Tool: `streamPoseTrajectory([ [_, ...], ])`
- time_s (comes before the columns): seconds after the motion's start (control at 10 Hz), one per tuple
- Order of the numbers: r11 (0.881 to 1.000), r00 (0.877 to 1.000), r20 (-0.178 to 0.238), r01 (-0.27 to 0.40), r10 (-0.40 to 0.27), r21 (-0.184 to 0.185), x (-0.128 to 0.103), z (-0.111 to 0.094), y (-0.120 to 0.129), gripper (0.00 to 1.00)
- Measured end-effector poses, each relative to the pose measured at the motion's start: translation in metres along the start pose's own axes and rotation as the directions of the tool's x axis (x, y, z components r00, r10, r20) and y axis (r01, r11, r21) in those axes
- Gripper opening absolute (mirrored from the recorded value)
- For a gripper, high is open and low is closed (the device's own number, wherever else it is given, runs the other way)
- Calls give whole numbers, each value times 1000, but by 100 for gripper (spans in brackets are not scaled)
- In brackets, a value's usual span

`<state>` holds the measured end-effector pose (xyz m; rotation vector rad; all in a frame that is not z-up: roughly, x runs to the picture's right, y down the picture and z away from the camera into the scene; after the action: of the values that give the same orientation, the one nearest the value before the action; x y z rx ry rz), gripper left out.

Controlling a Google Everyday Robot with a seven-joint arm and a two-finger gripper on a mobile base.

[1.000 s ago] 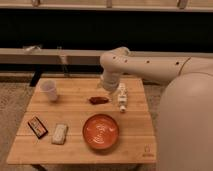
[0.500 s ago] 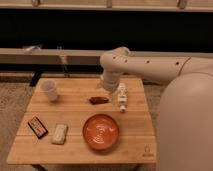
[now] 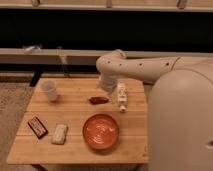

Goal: Place the pepper in the ceramic bowl

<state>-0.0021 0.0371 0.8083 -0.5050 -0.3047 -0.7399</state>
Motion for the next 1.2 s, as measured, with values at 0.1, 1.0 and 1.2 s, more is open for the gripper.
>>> streamPoseTrajectory([
  [0.1,1000,999,-35,-13,13,-6,6,13,-6,80],
  [1.0,995,998,-51,-40,36,-92,22,98,-35,80],
  [1.2,992,999,-34,-34,30,-119,17,116,-36,80],
])
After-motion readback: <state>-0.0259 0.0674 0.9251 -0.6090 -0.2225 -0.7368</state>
